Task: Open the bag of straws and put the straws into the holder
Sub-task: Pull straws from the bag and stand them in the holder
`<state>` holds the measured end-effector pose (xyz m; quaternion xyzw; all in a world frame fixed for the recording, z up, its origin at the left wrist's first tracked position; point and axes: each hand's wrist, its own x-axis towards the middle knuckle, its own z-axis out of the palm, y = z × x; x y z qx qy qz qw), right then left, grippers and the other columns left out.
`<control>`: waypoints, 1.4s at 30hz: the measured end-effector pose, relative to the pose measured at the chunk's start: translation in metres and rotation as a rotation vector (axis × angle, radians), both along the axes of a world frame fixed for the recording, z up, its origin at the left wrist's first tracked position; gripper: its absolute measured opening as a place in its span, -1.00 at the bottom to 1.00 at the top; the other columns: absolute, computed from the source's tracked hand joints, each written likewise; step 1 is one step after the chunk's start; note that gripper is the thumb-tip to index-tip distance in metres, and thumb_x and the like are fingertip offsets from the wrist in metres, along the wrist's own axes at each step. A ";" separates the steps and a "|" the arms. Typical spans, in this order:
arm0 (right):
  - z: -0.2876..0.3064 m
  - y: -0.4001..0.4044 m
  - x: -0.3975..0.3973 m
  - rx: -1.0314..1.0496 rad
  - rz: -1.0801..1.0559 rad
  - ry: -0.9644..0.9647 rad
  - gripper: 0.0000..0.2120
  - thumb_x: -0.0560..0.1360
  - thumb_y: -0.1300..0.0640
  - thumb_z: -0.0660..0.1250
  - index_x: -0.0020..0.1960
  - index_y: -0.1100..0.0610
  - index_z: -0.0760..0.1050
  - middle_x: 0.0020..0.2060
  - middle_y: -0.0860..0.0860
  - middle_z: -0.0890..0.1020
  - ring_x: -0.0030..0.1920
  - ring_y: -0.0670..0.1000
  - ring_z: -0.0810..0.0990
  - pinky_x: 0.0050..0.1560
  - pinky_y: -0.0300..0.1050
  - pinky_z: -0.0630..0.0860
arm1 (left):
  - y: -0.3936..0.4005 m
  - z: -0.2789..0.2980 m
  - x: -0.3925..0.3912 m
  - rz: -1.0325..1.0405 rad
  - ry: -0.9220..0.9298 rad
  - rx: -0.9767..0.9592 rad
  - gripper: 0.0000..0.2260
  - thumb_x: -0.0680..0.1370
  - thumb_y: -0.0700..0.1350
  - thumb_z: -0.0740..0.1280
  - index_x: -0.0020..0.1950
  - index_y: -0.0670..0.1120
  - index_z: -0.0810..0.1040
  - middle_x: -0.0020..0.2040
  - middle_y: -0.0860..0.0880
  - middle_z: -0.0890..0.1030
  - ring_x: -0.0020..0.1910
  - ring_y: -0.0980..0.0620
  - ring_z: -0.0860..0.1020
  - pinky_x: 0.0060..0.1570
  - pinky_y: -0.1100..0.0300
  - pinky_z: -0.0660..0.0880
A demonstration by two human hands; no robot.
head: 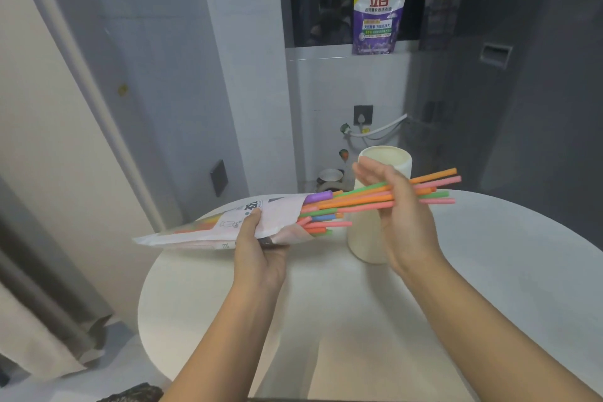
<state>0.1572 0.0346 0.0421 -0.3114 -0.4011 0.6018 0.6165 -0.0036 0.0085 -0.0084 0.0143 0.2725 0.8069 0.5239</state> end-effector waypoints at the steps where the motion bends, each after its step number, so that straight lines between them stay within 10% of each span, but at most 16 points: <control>1: 0.004 0.001 0.004 0.014 -0.025 0.002 -0.67 0.56 0.12 0.16 -0.20 0.08 0.68 -0.08 0.01 0.72 0.04 -0.08 0.64 0.13 -0.16 0.47 | 0.000 -0.001 -0.001 -0.006 -0.006 0.001 -0.64 0.57 -0.23 0.25 0.38 -0.16 0.37 0.22 -0.16 0.56 0.18 -0.10 0.55 0.21 -0.05 0.47; 9: 0.022 0.012 0.000 -0.110 -0.070 0.348 -0.58 0.61 0.07 0.15 -0.41 0.11 0.22 -0.61 -0.05 0.26 -0.56 -0.04 0.35 -0.23 -0.09 0.55 | 0.008 -0.003 0.001 0.030 0.021 -0.045 -0.66 0.57 -0.23 0.25 0.36 -0.13 0.37 0.20 -0.11 0.56 0.08 -0.03 0.57 -0.11 0.11 0.58; 18: 0.073 0.023 0.000 -0.084 -0.242 0.241 -0.52 0.49 0.04 0.34 -0.54 0.02 0.25 -0.70 -0.09 0.18 -0.68 -0.09 0.18 -0.57 -0.27 0.28 | 0.004 -0.005 0.011 -0.021 0.044 -0.053 -0.90 0.58 -0.23 0.23 0.08 -0.11 0.46 -0.03 -0.06 0.60 -0.09 0.02 0.59 -0.17 0.15 0.56; 33: 0.174 0.019 0.028 0.104 -0.493 0.038 -0.67 0.46 -0.03 0.32 -0.37 0.07 0.31 -0.73 -0.11 0.31 -0.70 -0.14 0.29 -0.60 -0.26 0.27 | 0.002 -0.008 0.015 -0.083 0.178 -0.139 -0.88 0.58 -0.16 0.21 0.07 -0.13 0.49 -0.27 -0.04 0.68 -0.34 0.05 0.65 -0.27 0.08 0.51; 42: 0.184 0.027 0.037 0.191 -0.615 0.011 -0.69 0.45 -0.06 0.32 -0.36 0.06 0.34 -0.68 -0.12 0.35 -0.64 -0.14 0.35 -0.53 -0.25 0.35 | 0.004 -0.002 0.019 -0.089 0.134 -0.072 -0.64 0.59 -0.20 0.19 0.38 -0.24 0.38 0.11 -0.20 0.58 -0.04 -0.10 0.57 -0.05 0.02 0.50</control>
